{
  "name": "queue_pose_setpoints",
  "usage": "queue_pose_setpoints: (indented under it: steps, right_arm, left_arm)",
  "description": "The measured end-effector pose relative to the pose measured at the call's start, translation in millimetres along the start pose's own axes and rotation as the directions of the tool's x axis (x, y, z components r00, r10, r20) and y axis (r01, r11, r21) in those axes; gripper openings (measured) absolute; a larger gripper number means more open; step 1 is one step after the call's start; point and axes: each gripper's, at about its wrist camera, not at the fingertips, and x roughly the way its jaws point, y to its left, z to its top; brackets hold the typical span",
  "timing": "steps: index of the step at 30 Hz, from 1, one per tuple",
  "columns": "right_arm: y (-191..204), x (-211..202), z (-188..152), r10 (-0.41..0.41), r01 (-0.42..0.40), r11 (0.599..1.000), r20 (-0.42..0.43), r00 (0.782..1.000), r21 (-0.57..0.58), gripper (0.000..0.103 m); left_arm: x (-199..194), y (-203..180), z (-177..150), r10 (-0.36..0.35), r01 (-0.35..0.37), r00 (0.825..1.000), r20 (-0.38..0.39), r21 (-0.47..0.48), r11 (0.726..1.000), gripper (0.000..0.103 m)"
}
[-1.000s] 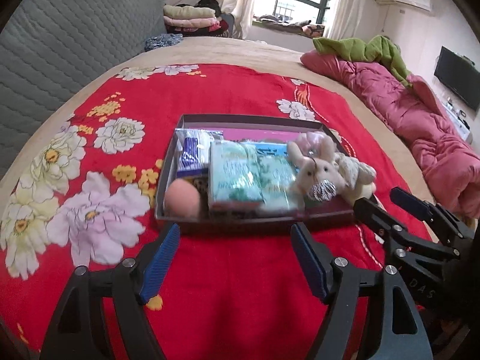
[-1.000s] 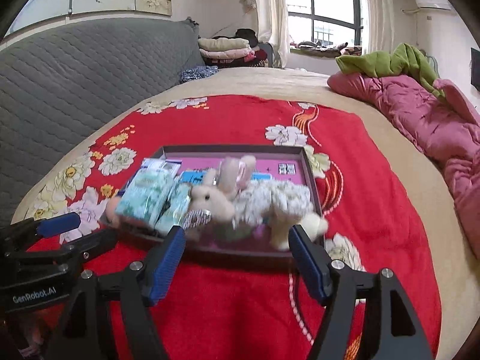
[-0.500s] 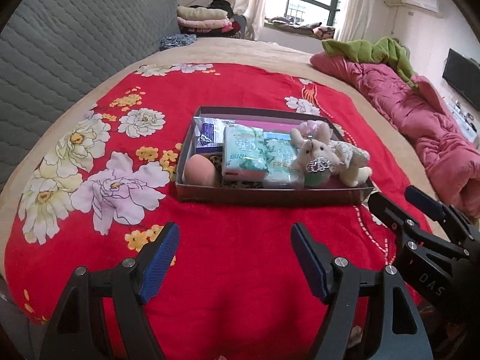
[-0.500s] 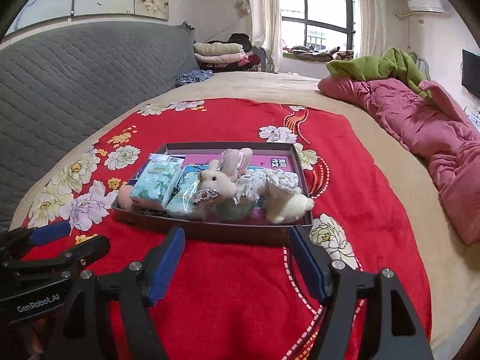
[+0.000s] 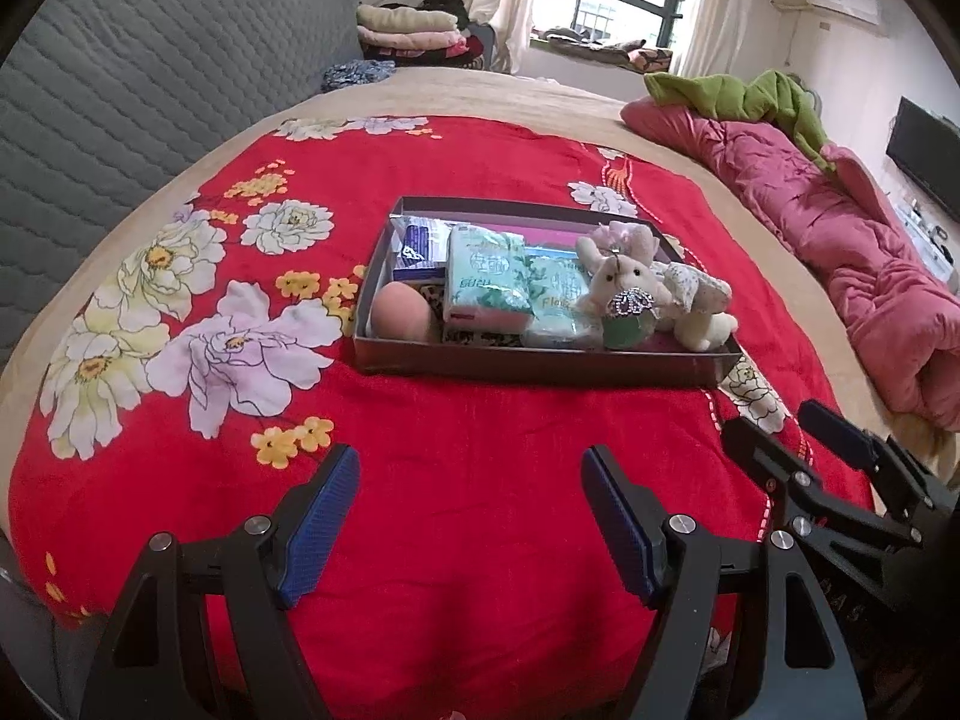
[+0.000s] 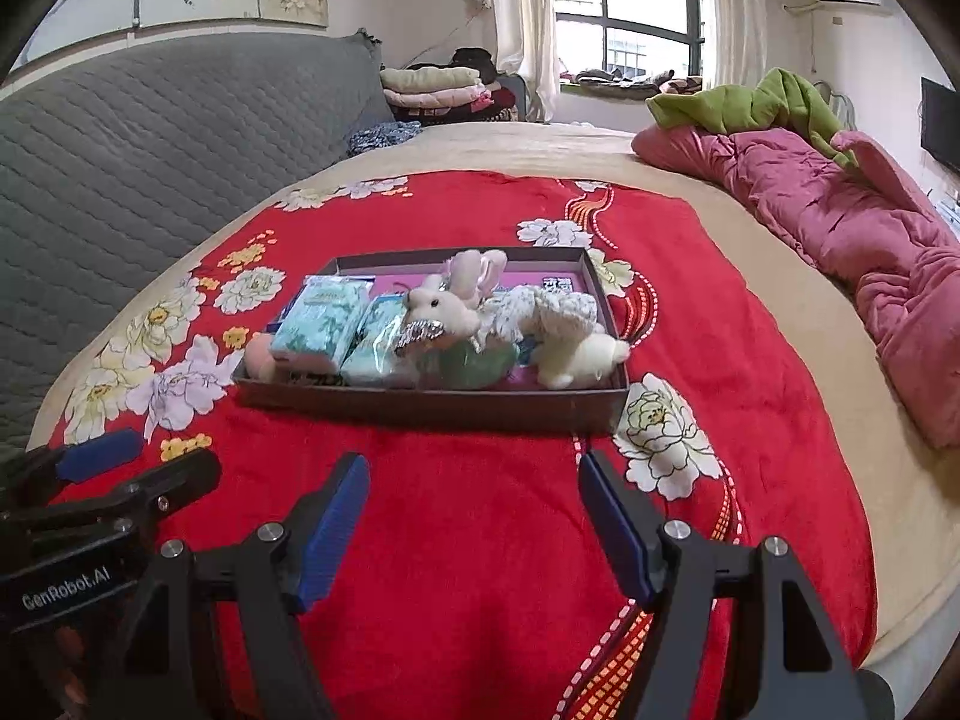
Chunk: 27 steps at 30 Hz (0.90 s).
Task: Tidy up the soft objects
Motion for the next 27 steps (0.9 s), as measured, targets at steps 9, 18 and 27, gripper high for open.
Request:
queue_pose_setpoints:
  steps: [9, 18, 27]
  right_arm:
    - [1, -1, -7, 0.002, -0.002, 1.000, -0.007, 1.000, -0.005, 0.071]
    - [1, 4, -11, 0.005, -0.005, 1.000, -0.017, 1.000, -0.010, 0.071]
    - [0, 5, -12, 0.003, -0.003, 1.000, -0.013, 1.000, -0.004, 0.071]
  left_arm:
    - [6, 4, -3, 0.039, -0.039, 0.999, -0.003, -0.017, 0.999, 0.077]
    - [13, 1, -6, 0.044, -0.044, 0.999, -0.023, -0.002, 0.999, 0.077]
    - [17, 0, -8, 0.044, -0.044, 0.998, -0.037, 0.001, 0.999, 0.077]
